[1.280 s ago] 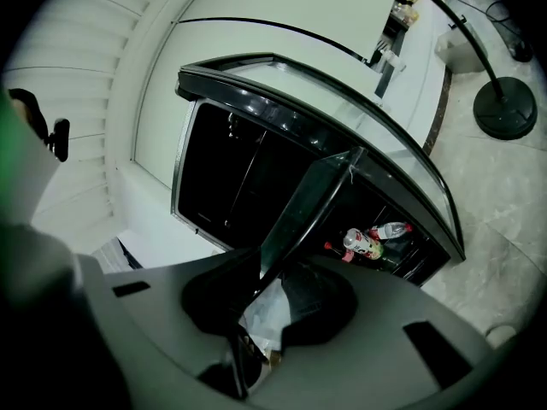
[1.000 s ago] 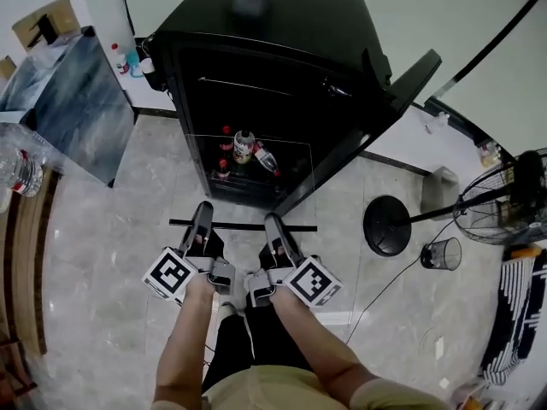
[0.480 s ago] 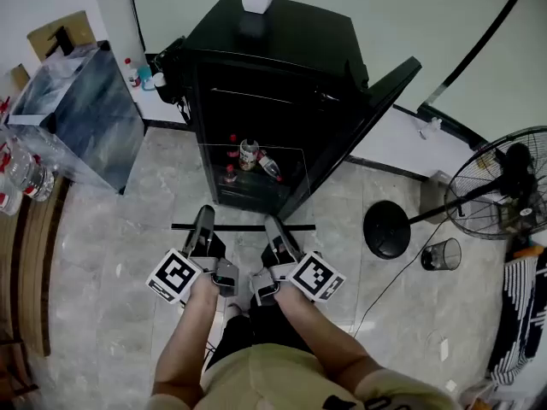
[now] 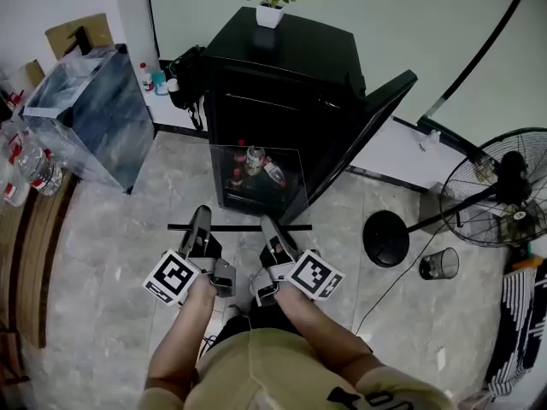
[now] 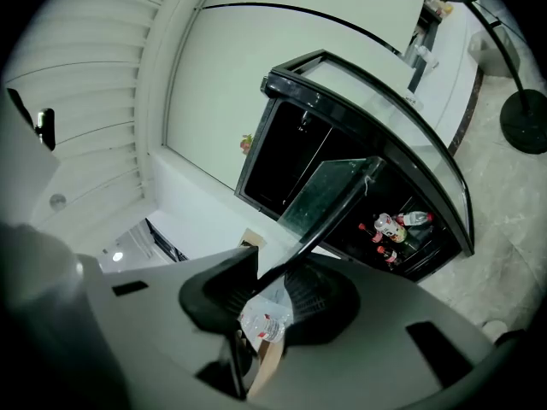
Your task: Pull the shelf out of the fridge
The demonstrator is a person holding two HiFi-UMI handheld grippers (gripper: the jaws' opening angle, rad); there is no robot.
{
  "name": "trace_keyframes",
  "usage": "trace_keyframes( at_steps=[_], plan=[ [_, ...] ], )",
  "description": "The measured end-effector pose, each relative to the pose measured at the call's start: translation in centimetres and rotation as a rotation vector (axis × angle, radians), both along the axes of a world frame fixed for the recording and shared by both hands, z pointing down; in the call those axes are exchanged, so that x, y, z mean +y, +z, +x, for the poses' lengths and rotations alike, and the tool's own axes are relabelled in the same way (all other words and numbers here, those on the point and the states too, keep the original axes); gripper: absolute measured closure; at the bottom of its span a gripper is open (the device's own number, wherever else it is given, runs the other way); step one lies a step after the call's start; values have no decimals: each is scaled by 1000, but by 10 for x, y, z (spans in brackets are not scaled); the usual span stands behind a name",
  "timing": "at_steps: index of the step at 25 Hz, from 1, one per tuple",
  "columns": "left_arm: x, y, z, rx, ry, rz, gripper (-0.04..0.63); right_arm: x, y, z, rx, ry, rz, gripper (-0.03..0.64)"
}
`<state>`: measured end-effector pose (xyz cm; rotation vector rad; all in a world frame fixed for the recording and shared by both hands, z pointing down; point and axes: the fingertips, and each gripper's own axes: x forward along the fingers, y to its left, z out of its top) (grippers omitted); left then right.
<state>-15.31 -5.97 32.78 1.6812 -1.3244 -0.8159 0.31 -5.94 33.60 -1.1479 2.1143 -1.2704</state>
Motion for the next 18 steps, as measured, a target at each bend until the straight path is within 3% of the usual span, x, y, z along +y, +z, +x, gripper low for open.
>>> trace_keyframes(
  at_steps=[4, 18],
  plan=[
    [7, -14, -6, 8, -7, 56, 535, 6, -9, -9, -1, -31, 27, 506],
    [43, -37, -30, -32, -79, 83, 532, 28, -33, -34, 9, -116, 67, 502]
  ],
)
